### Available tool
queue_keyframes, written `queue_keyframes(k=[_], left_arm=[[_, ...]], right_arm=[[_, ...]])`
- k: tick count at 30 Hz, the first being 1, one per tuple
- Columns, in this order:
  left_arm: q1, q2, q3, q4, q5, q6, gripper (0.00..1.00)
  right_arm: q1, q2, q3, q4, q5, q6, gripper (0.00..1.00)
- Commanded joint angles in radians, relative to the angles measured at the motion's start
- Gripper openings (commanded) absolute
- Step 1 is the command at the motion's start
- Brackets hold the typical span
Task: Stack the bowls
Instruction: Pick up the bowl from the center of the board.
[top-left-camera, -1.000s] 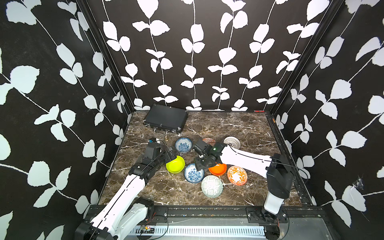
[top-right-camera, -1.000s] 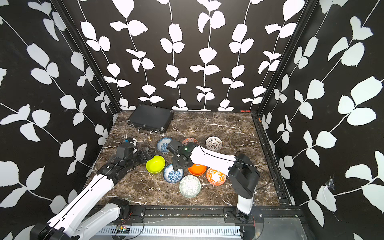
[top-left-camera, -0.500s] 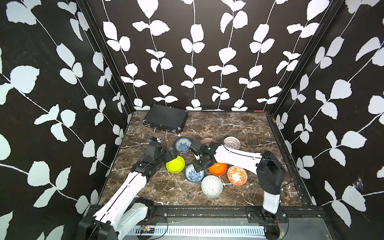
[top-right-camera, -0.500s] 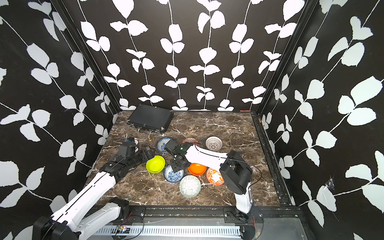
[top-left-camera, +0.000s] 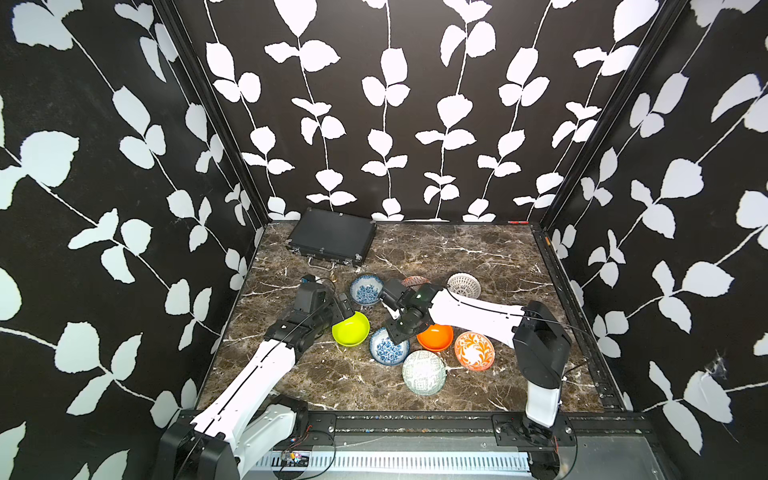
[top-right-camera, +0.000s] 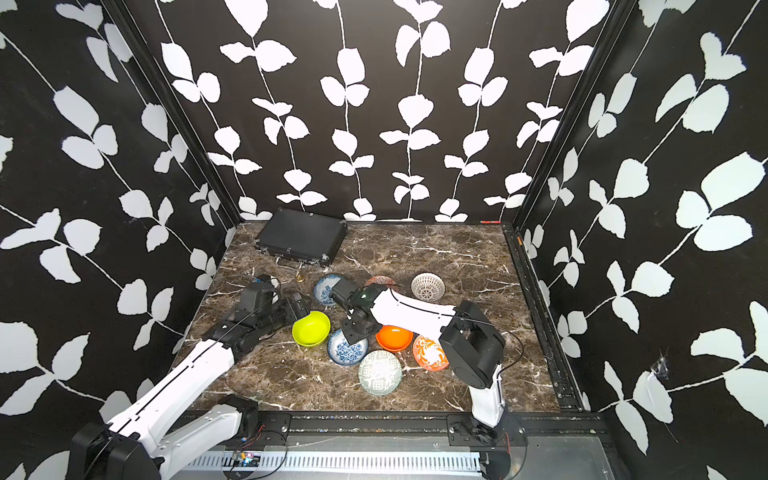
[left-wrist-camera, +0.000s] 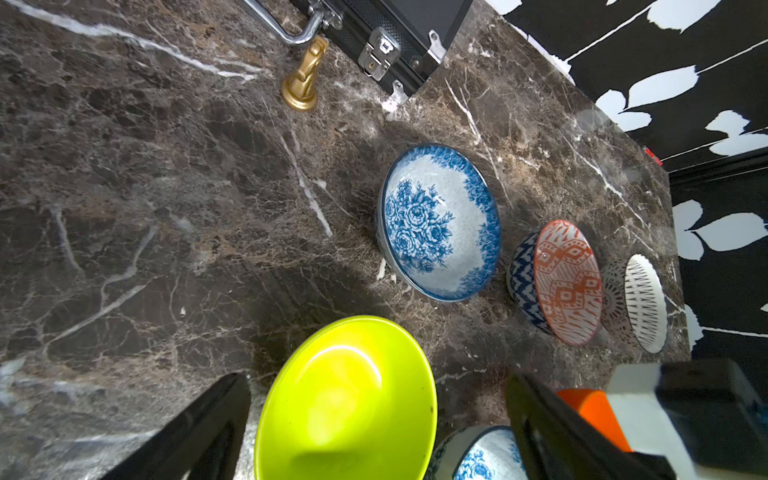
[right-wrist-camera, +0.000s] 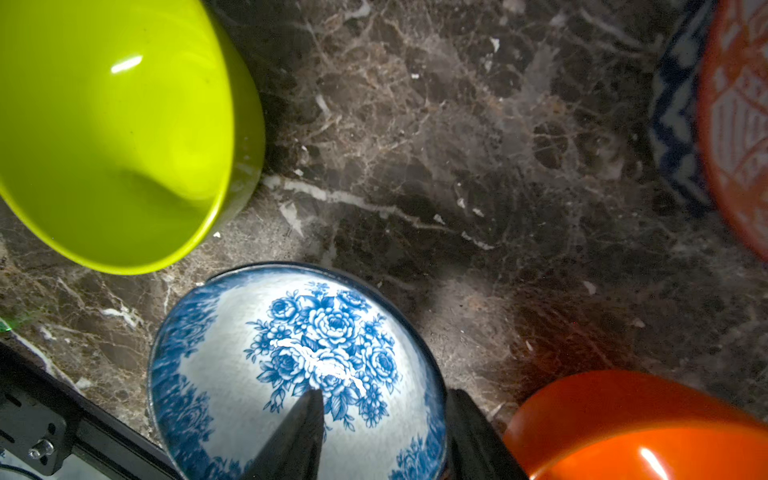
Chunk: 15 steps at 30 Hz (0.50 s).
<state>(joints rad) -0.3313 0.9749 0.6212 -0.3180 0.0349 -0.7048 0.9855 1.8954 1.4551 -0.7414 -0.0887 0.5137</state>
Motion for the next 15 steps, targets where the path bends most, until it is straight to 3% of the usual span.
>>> queue_keyframes(k=[1, 15], left_arm=[[0.0, 0.007, 0.026, 0.015, -0.016, 0.004, 0.98], [-0.001, 0.002, 0.021, 0.01, -0.027, -0.01, 0.99]], right_arm=[[-0.002, -0.037, 0.006, -0.01, -0.01, 0.016, 0.5], [-0.031, -0.098, -0.009, -0.02, -0.001, -0.012, 0.59]])
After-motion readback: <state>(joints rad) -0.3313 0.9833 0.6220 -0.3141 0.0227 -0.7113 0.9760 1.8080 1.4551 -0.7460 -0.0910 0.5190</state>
